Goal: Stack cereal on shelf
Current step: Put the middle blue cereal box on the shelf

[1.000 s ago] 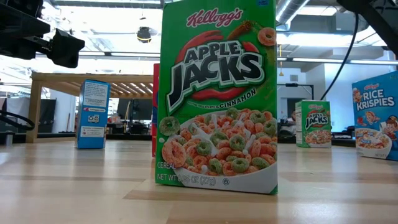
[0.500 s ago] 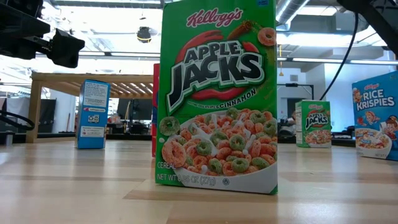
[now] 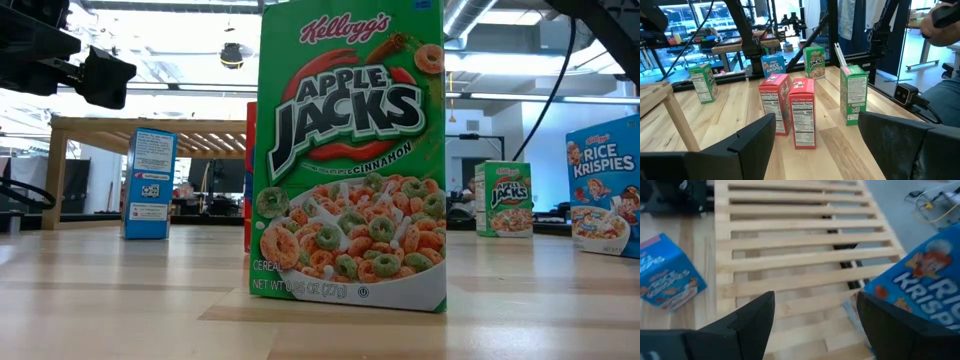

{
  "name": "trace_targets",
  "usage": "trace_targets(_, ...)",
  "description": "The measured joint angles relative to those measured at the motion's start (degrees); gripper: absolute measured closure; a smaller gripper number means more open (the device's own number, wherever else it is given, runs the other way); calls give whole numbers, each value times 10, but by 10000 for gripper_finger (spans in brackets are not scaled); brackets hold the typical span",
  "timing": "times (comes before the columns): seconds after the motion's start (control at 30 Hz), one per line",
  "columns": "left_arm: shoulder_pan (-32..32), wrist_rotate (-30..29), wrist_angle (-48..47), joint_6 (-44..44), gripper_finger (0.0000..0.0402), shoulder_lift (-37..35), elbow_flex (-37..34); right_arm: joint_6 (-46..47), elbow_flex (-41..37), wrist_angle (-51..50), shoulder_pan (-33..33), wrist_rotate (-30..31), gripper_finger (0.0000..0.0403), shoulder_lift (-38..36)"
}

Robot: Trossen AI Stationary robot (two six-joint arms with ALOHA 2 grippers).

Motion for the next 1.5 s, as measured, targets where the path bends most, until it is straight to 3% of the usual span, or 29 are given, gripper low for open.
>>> trace_targets(0.3,0,0,0,-2,127,0,0,30,-3,-45,-1,-6,97,22)
trace_targets(0.53,0,0,0,-1,127,0,0,14,0,-31,18,30,97,36)
trace_targets(1.5,0,0,0,1,127,0,0,9,0,51,-19,30,97,37)
